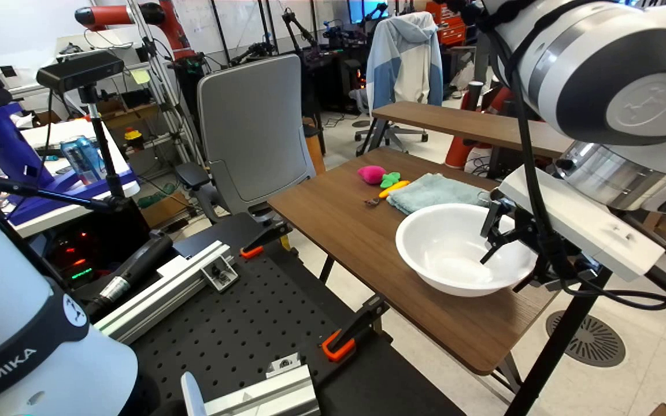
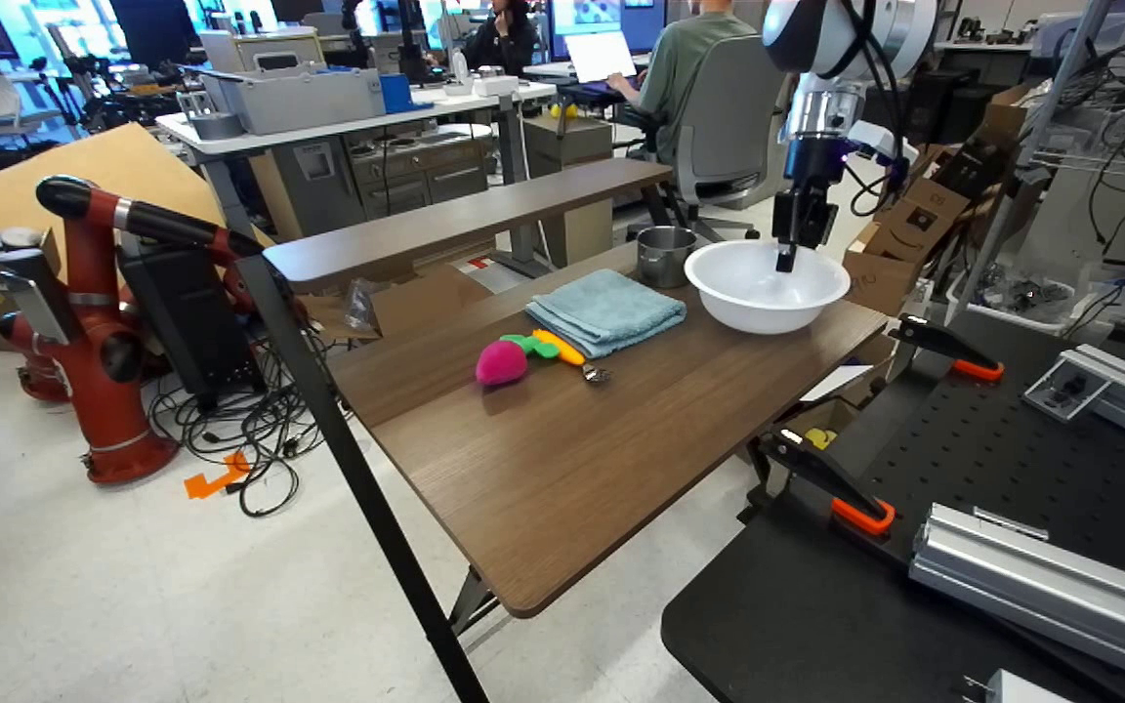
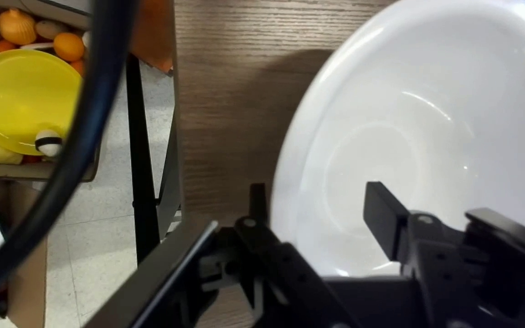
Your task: Move the basin to the left
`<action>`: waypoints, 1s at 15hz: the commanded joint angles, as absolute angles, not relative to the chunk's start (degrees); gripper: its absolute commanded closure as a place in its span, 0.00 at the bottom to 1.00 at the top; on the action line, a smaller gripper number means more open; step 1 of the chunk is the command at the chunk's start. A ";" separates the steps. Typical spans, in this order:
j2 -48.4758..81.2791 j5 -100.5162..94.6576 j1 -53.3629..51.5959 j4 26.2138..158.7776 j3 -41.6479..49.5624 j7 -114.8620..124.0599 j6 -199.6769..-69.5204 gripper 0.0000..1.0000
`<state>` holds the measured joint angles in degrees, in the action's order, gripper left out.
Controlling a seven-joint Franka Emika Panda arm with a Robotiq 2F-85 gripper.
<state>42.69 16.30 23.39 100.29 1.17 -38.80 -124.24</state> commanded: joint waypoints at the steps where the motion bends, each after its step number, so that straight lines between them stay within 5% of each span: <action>1: 43.93 17.82 25.63 98.18 -0.73 -40.78 -123.69 0.73; 5: 43.85 18.27 26.52 97.69 -1.13 -41.42 -123.45 1.00; 15: 40.75 22.44 28.94 99.93 -2.44 -47.41 -123.96 0.98</action>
<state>42.55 20.08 27.33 98.66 -0.76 -43.87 -124.21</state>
